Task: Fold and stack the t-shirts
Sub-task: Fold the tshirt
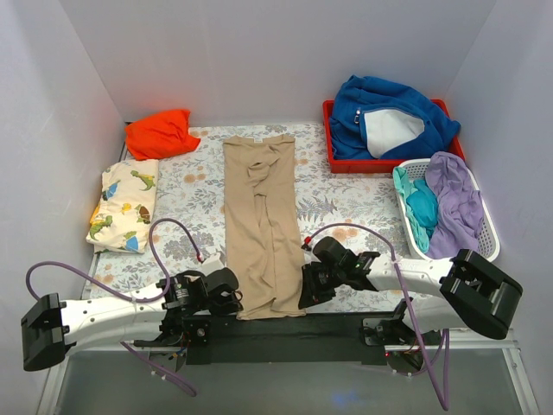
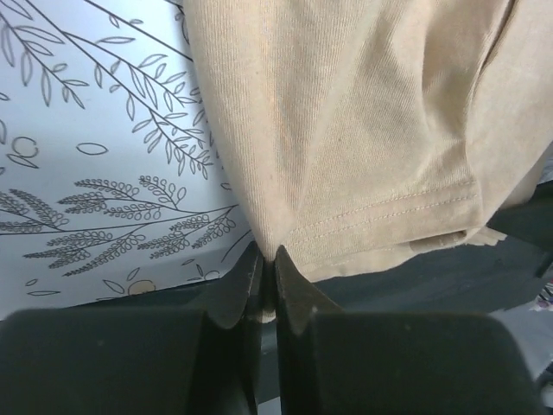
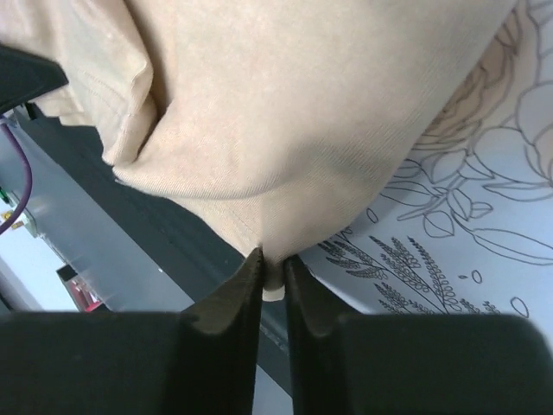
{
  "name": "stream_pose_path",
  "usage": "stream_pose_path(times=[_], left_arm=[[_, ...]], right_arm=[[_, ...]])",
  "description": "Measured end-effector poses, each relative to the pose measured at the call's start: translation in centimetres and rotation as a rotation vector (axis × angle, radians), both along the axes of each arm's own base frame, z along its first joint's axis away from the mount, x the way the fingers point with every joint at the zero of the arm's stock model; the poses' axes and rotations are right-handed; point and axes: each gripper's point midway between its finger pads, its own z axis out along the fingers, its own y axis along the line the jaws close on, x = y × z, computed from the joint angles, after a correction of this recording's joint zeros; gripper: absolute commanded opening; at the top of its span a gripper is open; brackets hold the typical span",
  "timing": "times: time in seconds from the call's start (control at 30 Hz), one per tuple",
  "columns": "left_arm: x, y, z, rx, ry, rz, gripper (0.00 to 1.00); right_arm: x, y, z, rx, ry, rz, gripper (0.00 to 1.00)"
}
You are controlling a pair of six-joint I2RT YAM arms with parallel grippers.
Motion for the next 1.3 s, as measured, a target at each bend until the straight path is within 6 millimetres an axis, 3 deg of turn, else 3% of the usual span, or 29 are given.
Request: stream_pose_path(times=[0.2, 0.5, 0.67, 0.77, 0.93, 1.1, 1.3], left_arm=[[-1.1, -0.8, 0.0, -0.058, 0.047, -0.031, 0.0], [-3.7, 0.2, 0.0, -0.043, 0.158, -0.089, 0.0], [-4.1, -0.5, 1.3, -0.029, 0.191, -0.109, 0.0], [-3.8, -0.8, 2.6, -0.033, 0.178, -0.105, 0.0], [-2.5, -1.3, 5.2, -0.036, 0.119, -0.082, 0.0], [-0.7, -1.3, 6.4, 0.057, 0.067, -0.038, 0.0], [3.1, -1.0, 8.9, 0.099, -0.052, 0.061, 0.0]], right_arm=[[-0.1, -1.0, -0.1, -0.036, -0.011, -0.022, 0.01], [-1.1, -2.7, 1.0, -0.065, -0.019, -0.021, 0.01], [-2.2, -3.1, 1.3, -0.085, 0.005, 0.016, 0.01], [-2.0, -2.6, 2.5, -0.081, -0.012, 0.04, 0.01], [-0.1, -0.6, 5.3, -0.043, -0.105, 0.068, 0.01], [3.0, 1.7, 7.4, -0.043, -0.218, 0.092, 0.01], [7.5, 2.5, 7.6, -0.1, -0.317, 0.092, 0.01]])
